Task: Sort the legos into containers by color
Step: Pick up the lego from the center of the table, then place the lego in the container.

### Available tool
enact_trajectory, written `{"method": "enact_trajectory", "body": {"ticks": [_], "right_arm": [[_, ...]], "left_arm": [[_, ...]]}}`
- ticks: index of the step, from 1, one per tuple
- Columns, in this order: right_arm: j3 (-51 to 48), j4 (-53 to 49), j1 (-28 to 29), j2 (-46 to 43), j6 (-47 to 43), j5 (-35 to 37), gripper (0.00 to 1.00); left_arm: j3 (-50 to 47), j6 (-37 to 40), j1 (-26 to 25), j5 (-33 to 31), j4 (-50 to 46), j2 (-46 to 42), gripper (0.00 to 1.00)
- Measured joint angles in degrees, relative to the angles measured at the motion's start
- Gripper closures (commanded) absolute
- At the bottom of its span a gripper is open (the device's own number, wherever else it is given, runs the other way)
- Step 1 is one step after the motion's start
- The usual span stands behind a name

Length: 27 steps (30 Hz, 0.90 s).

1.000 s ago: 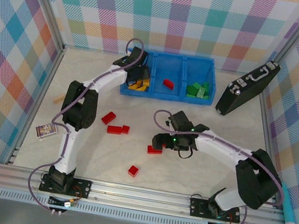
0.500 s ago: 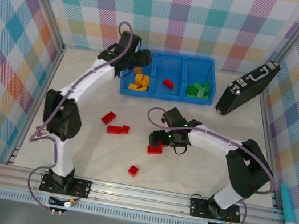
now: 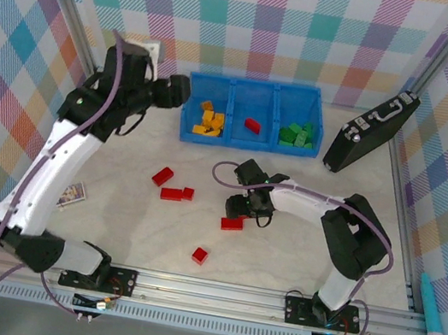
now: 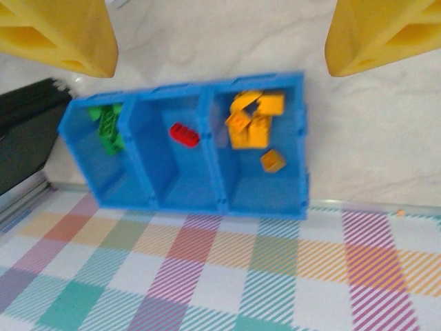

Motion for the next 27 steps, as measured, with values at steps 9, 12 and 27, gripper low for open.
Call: {"method": "enact_trajectory", "body": {"ticks": [9,12,27], "right_arm": [[2.3,-5.8,0.3,0.1,-0.5,3.8,0.55],[5.3,-9.6,0.3,0.1,-2.1,5.3,0.56],[44.4,-12.0,-9.5,16.3,-18.3,10.8,0.57]], "left_arm": [[-9.8,5.7,1.3,-3.4,-6.5,-8.5,0.12],[-13.4,8.4,1.5,-3.4,-6.1,-11.0,0.09],[-25.5,14.2,1.5,-1.0,-5.1,-25.5,0.02]]}}
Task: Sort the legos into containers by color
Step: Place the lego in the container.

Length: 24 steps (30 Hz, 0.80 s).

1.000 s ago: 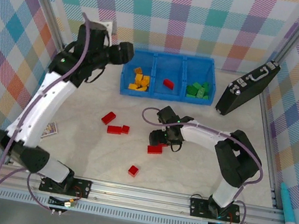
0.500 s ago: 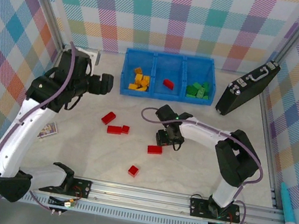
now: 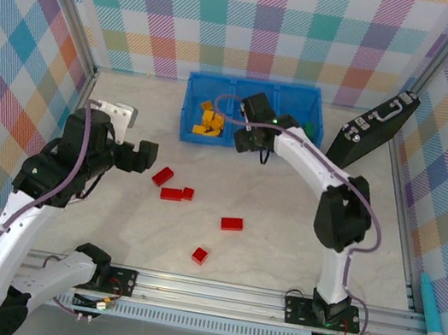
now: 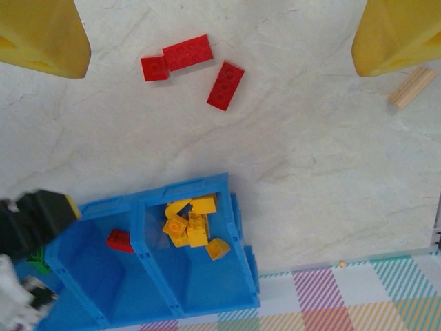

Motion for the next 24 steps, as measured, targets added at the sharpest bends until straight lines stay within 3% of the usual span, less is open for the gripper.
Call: {"method": "enact_trajectory", "body": {"ticks": [5,9,13,21,24], "right_arm": [[11.2,1.0,-2.8,11.7,-3.7,0.8,0.57],[14.6,2.1,-4.1,16.0,-4.9,1.2,0.51],[17.0,2.3,-4.6,17.7,-5.5,1.1,0.46],[18.5,2.6,-4.9,17.8,-5.8,0.4,0.27],[18.5,2.7,-4.9,17.8,-5.9,0.0,0.25]], "left_arm": [[0.0,0.0,0.0,0.5,0.6,1.0,0.02],[0.2,0.0,0.0,1.1,0.6,2.2,0.02],[1.1,0.0,0.0,1.4,0.6,4.0,0.02],[2.1,-0.2,0.0,1.5,0.6,6.5,0.02],[2.4,-0.2,0.0,1.5,0.5,6.6,0.02]]}}
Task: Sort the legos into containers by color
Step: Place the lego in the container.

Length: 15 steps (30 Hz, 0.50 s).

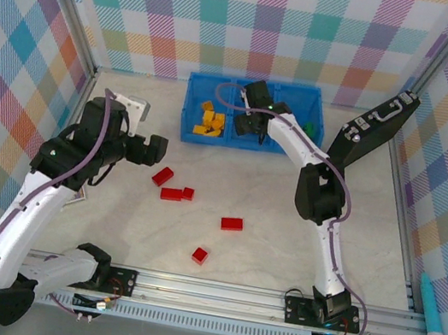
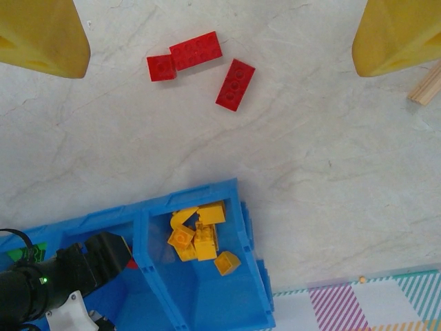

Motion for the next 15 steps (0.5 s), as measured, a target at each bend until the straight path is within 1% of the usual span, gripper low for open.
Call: {"method": "enact_trajectory", "body": {"ticks": [2,5,8,11,13,15], "right_arm": [[0.0,0.0,0.0,0.0,0.0,-0.3,0.22],[0.2,-0.2,0.0,0.0,0.0,-0.6,0.24],[0.9,-0.8,0.0,0.0,0.2,-1.1,0.31],[0.9,-1.4,0.0,-0.8,0.4,-1.4,0.33],[-0.7,-1.8,0.4,-3.0,0.7,-1.5,0.35],[-4.1,-2.6,1.0,-7.6,1.3,-1.4,0.35]], "left_arm": [[0.4,0.0,0.0,0.2,0.0,0.0,0.02],[0.9,0.0,0.0,0.9,0.0,-0.1,0.02],[0.9,0.0,0.0,1.5,0.0,-0.4,0.02],[0.9,0.0,0.0,2.0,0.0,-0.6,0.03],[0.9,0.0,0.0,2.4,0.1,-0.6,0.03],[0.9,0.0,0.0,2.8,0.1,-0.6,0.03]]}}
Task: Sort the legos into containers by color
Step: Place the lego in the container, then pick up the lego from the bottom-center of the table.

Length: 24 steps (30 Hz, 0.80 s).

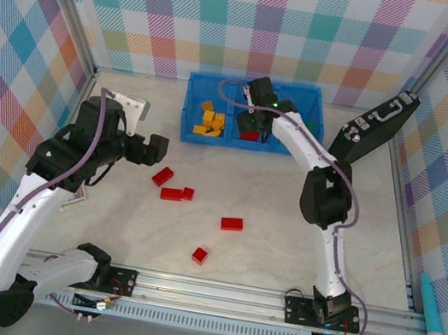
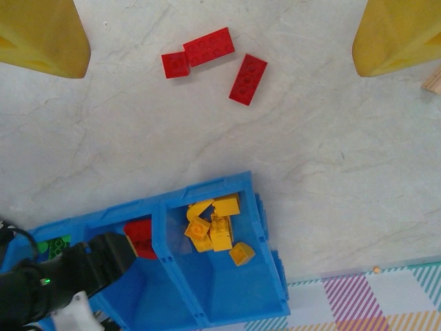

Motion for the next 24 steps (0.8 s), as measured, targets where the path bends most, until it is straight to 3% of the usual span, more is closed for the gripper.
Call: {"method": "enact_trajectory", "body": {"ticks": [8,11,17,24], "right_arm": [[-20.9,-2.3,9.4,-24.0,10.7,-0.1,0.36],[-30.8,-3.1,13.0,-30.1,17.5,-1.7,0.3],[-46.0,-4.1,17.3,-33.4,29.0,-5.5,0.1],[-49.9,-2.8,23.0,-32.9,37.2,-7.8,0.04]], "left_arm": [[0.0,0.0,0.0,2.5,0.3,-1.1,0.04],[0.0,0.0,0.0,3.8,0.7,-2.0,0.04],[-1.7,-0.2,0.0,7.0,2.6,-3.0,0.04],[-3.7,-0.3,0.0,10.6,3.1,-3.2,0.04]]}}
